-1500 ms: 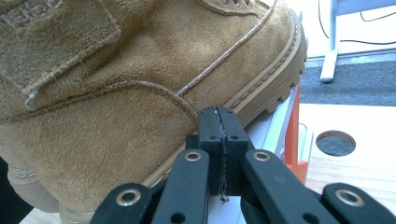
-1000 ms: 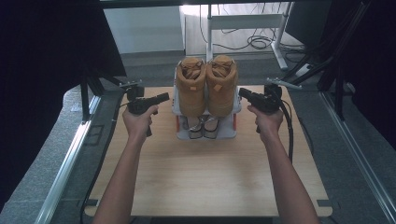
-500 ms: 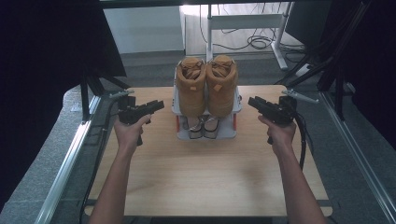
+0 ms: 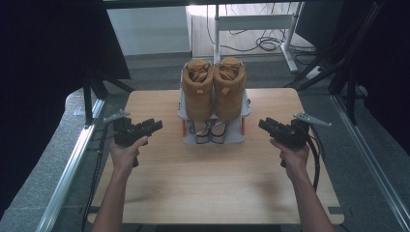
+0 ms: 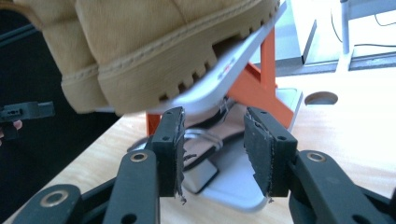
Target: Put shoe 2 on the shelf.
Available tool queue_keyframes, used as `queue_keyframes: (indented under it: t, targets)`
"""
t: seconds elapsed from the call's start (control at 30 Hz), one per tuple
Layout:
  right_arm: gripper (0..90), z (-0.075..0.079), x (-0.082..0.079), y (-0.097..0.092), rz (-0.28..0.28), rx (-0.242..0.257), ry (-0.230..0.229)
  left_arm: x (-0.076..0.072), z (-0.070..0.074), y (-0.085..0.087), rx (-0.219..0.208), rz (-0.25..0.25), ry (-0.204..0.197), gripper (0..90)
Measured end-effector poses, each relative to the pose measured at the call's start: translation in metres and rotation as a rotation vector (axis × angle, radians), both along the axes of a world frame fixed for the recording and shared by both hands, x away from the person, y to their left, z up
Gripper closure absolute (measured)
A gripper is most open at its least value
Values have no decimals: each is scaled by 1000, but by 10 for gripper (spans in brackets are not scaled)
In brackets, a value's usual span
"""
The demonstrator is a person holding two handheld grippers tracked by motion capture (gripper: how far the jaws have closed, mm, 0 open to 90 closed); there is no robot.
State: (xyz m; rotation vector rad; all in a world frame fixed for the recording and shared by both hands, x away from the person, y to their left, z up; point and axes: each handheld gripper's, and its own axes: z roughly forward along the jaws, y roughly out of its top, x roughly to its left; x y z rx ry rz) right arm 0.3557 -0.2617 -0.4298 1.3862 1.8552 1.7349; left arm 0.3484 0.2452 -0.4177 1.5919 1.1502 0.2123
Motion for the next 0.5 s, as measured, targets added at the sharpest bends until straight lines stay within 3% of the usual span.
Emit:
queue_keyframes:
  t: [0.07,0.5]
  targets:
    - [577,-7,-4,0,3,-23,3,-4,-6,1,8,2,1,505]
    - [576,-51,-18,7,15,-27,55,-20,-53,2,64,12,44,489]
